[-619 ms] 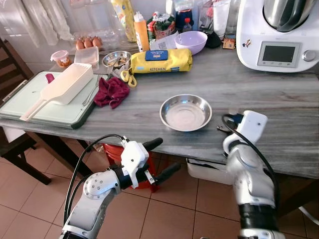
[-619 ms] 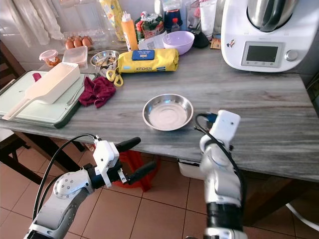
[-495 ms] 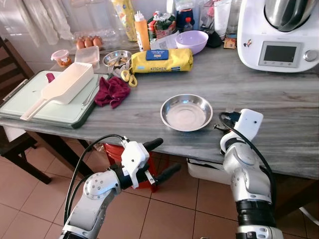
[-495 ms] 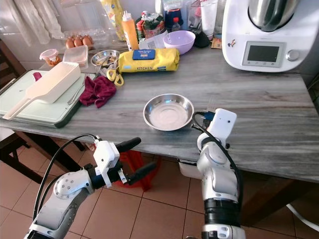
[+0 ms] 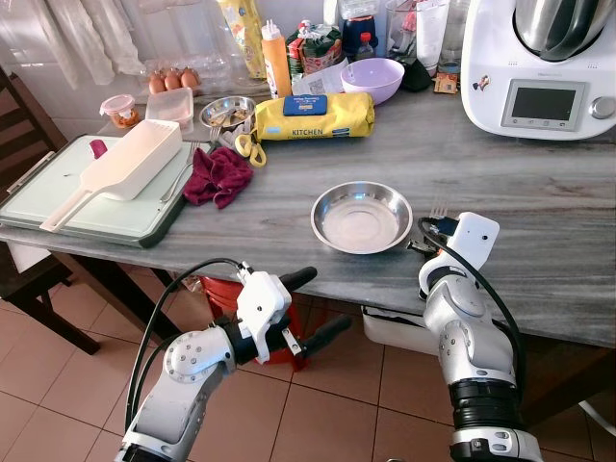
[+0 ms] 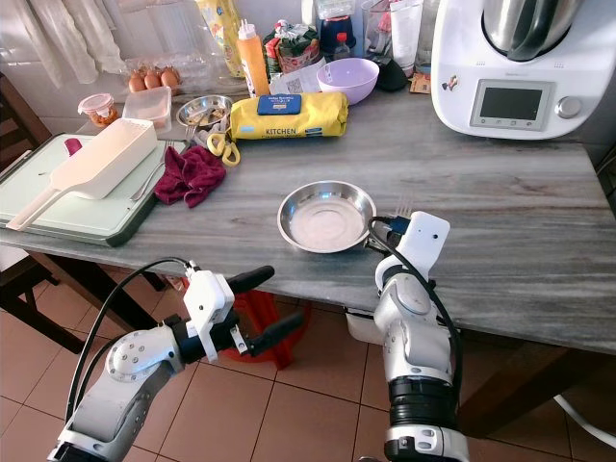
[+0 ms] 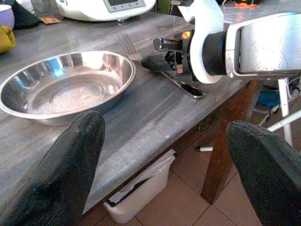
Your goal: Setting the table
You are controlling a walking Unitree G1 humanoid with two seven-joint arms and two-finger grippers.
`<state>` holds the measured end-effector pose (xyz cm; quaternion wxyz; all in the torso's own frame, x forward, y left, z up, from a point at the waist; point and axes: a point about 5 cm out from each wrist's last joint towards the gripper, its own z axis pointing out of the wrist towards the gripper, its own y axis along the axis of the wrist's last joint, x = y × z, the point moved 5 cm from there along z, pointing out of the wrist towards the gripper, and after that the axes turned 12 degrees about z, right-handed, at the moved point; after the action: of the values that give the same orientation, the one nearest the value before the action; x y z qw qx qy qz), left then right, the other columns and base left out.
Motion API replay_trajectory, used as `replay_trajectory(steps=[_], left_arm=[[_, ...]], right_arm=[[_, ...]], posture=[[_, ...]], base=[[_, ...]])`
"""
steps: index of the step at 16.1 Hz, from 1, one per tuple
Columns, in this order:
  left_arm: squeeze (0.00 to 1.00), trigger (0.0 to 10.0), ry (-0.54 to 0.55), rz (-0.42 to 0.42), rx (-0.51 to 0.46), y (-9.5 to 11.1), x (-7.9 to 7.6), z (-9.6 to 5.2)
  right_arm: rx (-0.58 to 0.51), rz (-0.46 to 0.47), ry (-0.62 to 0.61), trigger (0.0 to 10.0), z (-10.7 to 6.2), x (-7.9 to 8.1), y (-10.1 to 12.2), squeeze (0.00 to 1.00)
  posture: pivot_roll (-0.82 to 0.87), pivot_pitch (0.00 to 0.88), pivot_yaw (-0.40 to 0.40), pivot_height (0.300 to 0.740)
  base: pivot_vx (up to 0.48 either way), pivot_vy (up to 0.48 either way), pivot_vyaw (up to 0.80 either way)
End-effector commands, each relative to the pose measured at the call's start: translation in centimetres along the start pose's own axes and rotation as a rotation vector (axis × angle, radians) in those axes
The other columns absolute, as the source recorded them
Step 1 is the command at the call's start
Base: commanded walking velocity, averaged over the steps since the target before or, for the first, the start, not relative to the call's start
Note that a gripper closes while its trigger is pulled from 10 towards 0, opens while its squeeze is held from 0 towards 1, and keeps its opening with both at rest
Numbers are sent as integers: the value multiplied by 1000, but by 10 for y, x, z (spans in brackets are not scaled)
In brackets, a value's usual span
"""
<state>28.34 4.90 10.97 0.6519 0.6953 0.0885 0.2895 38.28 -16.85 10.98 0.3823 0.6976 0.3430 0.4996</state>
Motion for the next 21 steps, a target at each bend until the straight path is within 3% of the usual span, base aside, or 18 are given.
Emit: replay_trajectory(steps=[1, 4, 5, 6, 7, 13, 17, 21], left_arm=[[0, 10000, -2, 14, 10, 1, 1, -2], [0, 10000, -1, 14, 14, 0, 0, -2], [0, 10000, -2, 15, 15, 0, -1, -2], [0, 10000, -3, 12, 16, -1, -2, -2], [0, 10000, -4, 12, 16, -2, -2, -2], [0, 10000, 3, 16, 18, -3, -1, -1], [0, 10000, 9, 20, 18, -3, 0, 0], [0, 10000, 16, 21, 20, -5, 2, 0]], right_arm=[[29, 1, -17, 10000, 1, -4, -8, 0], [40, -1, -21, 10000, 2, -7, -10, 0], [44, -3, -23, 10000, 2, -8, -11, 475], [51, 1, -23, 10000, 1, -8, -13, 851], [51, 0, -23, 10000, 1, -9, -13, 1000], [50, -7, -16, 10000, 2, -9, -13, 1000], [-1, -25, -17, 10000, -1, -11, 1, 1000], [-92, -92, 21, 10000, -11, -1, 20, 1000]], posture=[[-90, 96, 126, 740], [-90, 95, 127, 740], [-89, 96, 126, 740], [-89, 96, 124, 740], [-89, 96, 124, 740], [-90, 92, 117, 740], [-91, 87, 115, 740], [-95, 81, 112, 740]], base=[[0, 0, 0], [0, 0, 0], [0, 0, 0], [0, 0, 0], [0, 0, 0], [0, 0, 0], [0, 0, 0], [0, 0, 0]])
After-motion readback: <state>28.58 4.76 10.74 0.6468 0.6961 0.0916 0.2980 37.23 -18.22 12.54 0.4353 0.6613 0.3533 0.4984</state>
